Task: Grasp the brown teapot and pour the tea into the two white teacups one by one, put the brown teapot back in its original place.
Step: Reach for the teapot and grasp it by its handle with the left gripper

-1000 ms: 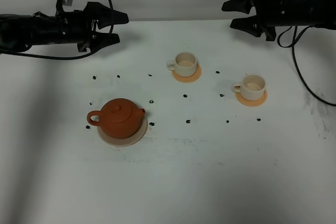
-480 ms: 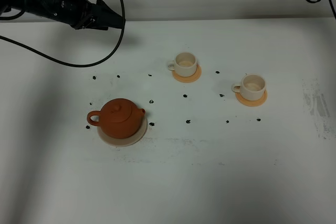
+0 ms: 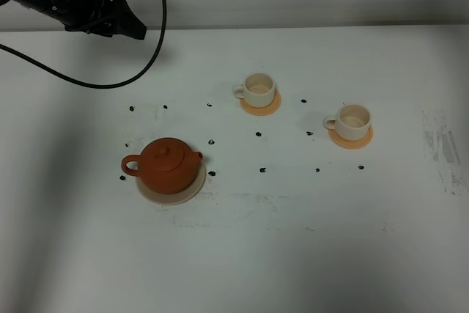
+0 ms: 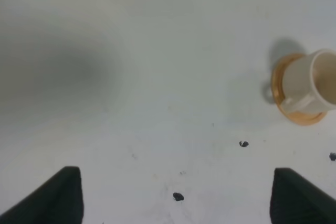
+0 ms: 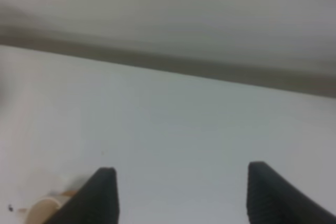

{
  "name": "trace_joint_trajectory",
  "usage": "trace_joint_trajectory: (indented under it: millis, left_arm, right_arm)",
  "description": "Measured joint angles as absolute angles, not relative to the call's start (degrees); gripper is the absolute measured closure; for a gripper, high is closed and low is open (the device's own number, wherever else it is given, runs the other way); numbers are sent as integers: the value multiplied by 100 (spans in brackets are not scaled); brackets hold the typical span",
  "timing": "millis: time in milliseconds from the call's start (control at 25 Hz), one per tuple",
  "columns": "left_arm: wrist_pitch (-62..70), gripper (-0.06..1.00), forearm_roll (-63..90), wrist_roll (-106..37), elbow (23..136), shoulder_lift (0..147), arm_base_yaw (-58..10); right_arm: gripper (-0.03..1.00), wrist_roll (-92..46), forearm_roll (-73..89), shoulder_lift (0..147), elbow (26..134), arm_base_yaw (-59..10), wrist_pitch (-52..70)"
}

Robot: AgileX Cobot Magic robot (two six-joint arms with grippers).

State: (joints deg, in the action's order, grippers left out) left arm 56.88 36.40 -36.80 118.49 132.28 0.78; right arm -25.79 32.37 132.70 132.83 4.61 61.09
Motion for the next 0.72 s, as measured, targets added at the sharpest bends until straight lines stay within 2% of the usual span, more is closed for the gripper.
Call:
trace_joint_trajectory:
  millis: [280,440,720]
  left_arm:
    - [4460,21,3372,-3888,10195,12022,-46]
    - [3631,21,3301,-4004,9272,11345,-161]
    - [2800,21,3140,-4137,8288,10349,-321]
  right_arm:
    - [42,-2593,2512,12078,11969,446,6387]
    - [43,-2568,1817,11462,11598,374,6903]
    - [47,-2621,2008,9735,10753,345,6893]
